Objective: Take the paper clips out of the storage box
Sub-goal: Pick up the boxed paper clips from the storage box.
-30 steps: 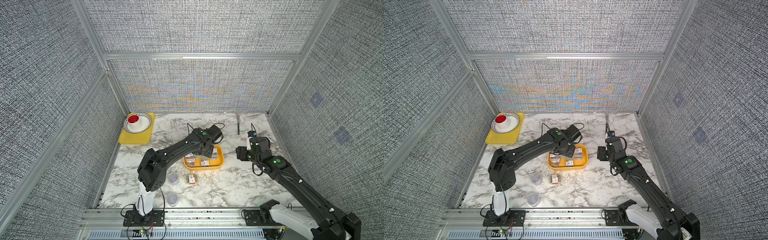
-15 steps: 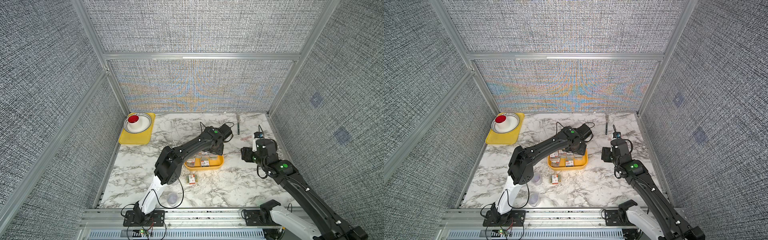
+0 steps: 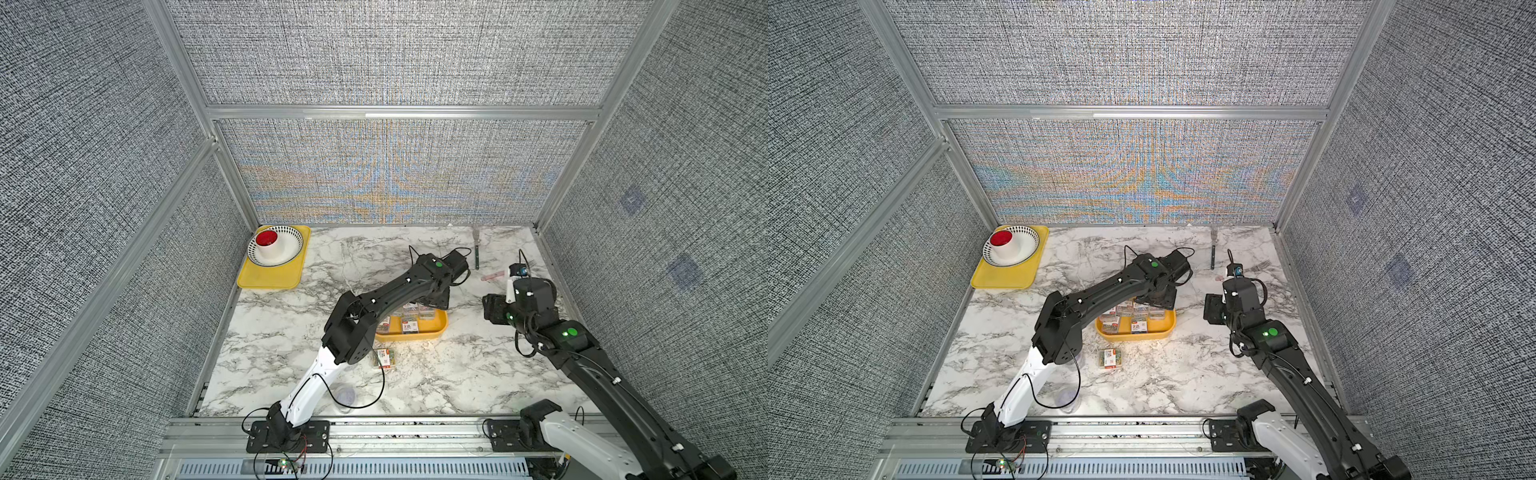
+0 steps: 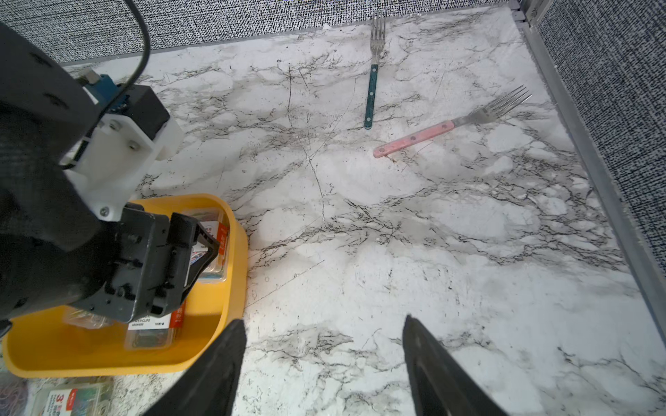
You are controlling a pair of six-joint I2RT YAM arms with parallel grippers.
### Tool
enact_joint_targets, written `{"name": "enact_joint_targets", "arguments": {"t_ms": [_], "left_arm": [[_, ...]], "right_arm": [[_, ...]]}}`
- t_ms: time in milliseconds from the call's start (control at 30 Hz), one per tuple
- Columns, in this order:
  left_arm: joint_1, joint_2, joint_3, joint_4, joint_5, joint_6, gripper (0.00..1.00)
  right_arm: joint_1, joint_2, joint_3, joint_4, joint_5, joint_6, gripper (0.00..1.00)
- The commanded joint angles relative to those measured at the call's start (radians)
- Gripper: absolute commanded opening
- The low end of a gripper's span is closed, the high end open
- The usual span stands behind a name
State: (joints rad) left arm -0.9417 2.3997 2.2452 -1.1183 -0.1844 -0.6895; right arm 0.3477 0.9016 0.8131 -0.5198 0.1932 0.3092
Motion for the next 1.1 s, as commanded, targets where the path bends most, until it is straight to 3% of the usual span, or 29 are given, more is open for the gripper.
{"name": "enact_joint_targets", "arguments": {"t_ms": [0, 333, 700, 900, 1067], "left_arm": [[0.0, 0.019, 0.012, -0.015, -0.01, -0.011, 0.71], [0.002, 0.058, 0.038, -0.014, 0.015, -0.004, 0.65], [0.002, 0.038, 0.04, -0.002, 0.044, 0.007, 0.5], [-0.007, -0.05, 0.04, -0.01, 0.05, 0.026, 0.44], [-0.027, -0.215, -0.016, -0.02, 0.003, 0.072, 0.44]], "right_arm": [[-0.002, 0.009, -0.005, 0.014, -0.02, -0.01, 0.72], [-0.007, 0.008, -0.005, 0.023, -0.035, -0.015, 0.72], [-0.008, 0.021, -0.003, 0.02, -0.045, -0.016, 0.71], [-0.008, 0.023, 0.03, -0.006, -0.055, -0.01, 0.7], [-0.007, 0.018, 0.076, -0.043, -0.053, -0.003, 0.69]]}}
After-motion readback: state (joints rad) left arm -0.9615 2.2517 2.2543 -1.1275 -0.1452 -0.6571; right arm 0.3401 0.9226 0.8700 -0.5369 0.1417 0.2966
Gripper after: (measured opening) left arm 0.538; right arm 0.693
